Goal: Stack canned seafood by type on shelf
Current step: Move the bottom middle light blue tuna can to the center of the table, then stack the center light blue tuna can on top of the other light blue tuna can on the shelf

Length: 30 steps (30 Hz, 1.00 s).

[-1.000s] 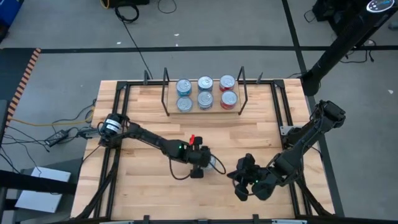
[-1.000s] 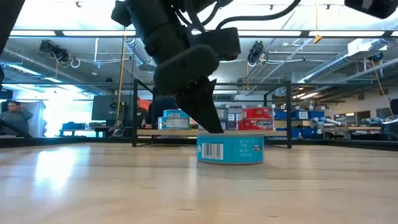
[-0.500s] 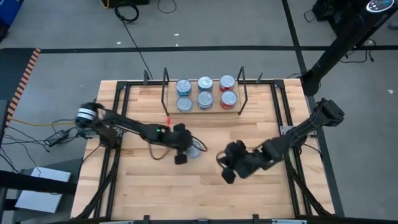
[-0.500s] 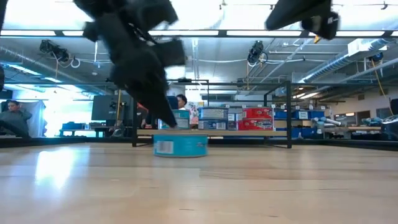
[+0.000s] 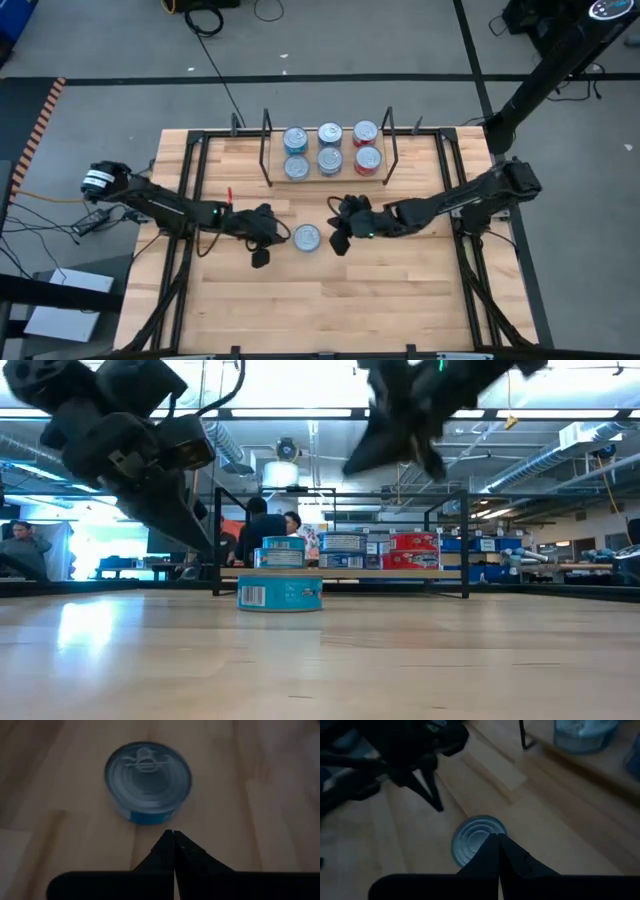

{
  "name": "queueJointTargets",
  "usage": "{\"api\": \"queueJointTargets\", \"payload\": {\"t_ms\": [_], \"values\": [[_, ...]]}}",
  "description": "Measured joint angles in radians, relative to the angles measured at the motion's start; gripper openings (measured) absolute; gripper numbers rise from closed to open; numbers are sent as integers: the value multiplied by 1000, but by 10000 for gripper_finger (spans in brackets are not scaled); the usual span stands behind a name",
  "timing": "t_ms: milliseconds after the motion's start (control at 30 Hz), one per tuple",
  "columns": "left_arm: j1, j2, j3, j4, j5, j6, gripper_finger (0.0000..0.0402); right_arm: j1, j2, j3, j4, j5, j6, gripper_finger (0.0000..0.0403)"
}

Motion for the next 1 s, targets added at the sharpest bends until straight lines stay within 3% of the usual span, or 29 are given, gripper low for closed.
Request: {"api": "queueJointTargets", "payload": {"t_ms": [167, 500, 1000], "values": [[-8, 43, -66, 166, -4, -14, 0, -64, 83, -69, 87, -29, -2, 5], [-8, 167, -41, 200, 46, -21, 0, -133, 312, -78, 278, -132, -28, 4], [-1, 346, 70, 266, 67, -12, 0, -135, 413, -81, 427, -227, 2, 4]]}}
